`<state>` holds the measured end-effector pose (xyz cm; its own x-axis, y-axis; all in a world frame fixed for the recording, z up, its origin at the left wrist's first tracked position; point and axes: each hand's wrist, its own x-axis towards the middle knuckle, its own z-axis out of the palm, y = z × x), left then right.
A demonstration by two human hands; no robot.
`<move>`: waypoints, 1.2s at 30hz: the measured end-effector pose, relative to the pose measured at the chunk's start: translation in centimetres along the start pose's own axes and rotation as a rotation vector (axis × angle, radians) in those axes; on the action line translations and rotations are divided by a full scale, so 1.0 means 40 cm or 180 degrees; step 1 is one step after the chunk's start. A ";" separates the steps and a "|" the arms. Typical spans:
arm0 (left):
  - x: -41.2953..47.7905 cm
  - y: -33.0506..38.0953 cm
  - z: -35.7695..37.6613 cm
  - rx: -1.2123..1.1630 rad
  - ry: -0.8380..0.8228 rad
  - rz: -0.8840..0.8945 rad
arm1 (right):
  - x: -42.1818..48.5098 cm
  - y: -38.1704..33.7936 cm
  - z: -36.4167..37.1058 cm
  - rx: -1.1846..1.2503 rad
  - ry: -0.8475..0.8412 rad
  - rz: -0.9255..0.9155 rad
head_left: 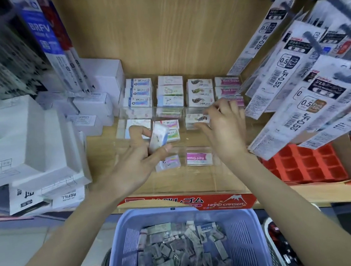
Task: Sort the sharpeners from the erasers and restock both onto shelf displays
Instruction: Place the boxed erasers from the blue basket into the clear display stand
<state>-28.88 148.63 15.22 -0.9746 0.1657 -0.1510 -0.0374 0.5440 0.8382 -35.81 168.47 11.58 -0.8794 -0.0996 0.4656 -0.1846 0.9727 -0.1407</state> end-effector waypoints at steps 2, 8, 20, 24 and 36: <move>-0.004 0.004 0.002 -0.0083 0.0020 0.0086 | 0.009 -0.003 0.010 -0.0139 -0.0049 -0.0011; -0.005 -0.013 0.003 -0.0363 0.0274 0.0301 | 0.010 -0.008 0.019 -0.0544 -0.0270 -0.0019; -0.068 0.039 0.047 -0.0767 0.0685 -0.0035 | -0.133 -0.124 -0.200 0.3006 -0.1333 0.1060; -0.116 0.058 0.063 -0.0660 0.0632 -0.0002 | -0.169 -0.159 -0.234 0.4079 -0.1602 0.1812; -0.108 0.031 -0.062 -0.1539 0.0517 -0.0276 | -0.123 -0.186 -0.210 0.4189 -0.2032 0.1519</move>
<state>-25.27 146.56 18.22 -0.9837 -0.0139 -0.1795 -0.1800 0.1015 0.9784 -26.44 163.50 17.67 -0.9395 -0.2471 -0.2373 0.2174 0.1053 -0.9704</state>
